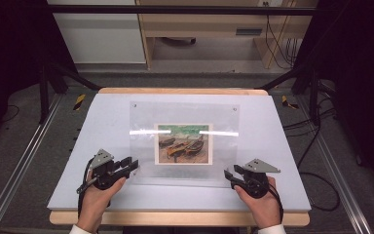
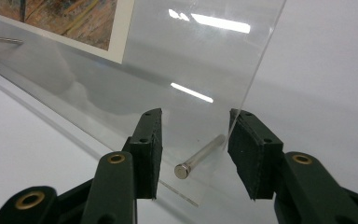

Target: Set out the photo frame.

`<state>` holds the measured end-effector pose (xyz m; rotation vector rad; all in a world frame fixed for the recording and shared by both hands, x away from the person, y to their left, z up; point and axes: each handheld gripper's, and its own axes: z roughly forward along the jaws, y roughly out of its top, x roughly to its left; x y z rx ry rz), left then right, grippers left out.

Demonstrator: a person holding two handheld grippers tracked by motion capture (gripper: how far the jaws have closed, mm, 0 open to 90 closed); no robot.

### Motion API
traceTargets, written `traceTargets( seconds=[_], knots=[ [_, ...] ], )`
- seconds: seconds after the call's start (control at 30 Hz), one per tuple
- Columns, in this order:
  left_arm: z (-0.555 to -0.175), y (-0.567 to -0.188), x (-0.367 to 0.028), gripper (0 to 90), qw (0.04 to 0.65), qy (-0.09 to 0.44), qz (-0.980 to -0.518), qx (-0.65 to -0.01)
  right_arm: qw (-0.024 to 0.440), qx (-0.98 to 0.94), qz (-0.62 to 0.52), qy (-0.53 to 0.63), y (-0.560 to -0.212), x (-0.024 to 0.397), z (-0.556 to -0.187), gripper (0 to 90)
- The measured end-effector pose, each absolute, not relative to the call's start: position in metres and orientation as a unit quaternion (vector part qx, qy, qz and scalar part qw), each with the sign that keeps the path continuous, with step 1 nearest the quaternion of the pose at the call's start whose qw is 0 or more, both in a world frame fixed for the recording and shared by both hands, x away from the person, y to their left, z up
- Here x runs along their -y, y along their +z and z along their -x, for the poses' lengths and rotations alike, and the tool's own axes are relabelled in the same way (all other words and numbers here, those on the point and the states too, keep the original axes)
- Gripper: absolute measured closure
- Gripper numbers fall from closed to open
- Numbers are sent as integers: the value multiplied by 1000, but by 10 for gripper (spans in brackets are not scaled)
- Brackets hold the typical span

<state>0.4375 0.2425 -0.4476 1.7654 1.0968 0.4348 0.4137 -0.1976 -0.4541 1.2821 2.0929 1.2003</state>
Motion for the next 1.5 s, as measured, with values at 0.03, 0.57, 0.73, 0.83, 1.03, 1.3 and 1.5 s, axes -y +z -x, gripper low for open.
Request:
traceTargets(
  seconds=[0.03, 0.57, 0.73, 0.83, 1.03, 1.3, 1.5],
  knots=[
    [-437, -448, -243, 647, 487, 178, -726, -451, 202, -750, -461, 430, -454, 198, -413, 558],
    [-426, -448, -243, 696, 474, 172, -735, -453, 204, -755, -462, 419, -457, 200, -405, 639],
    [-424, -449, -243, 699, 475, 172, -734, -454, 203, -756, -463, 417, -457, 200, -405, 642],
    [-423, -450, -243, 699, 476, 171, -734, -455, 200, -754, -466, 416, -457, 199, -404, 641],
    [-421, -450, -243, 699, 475, 169, -735, -453, 201, -757, -466, 413, -457, 198, -402, 637],
    [-419, -451, -244, 695, 472, 165, -738, -452, 200, -759, -469, 405, -458, 196, -399, 635],
    [-417, -451, -242, 693, 467, 167, -742, -451, 200, -762, -468, 400, -458, 197, -398, 641]
  ],
)
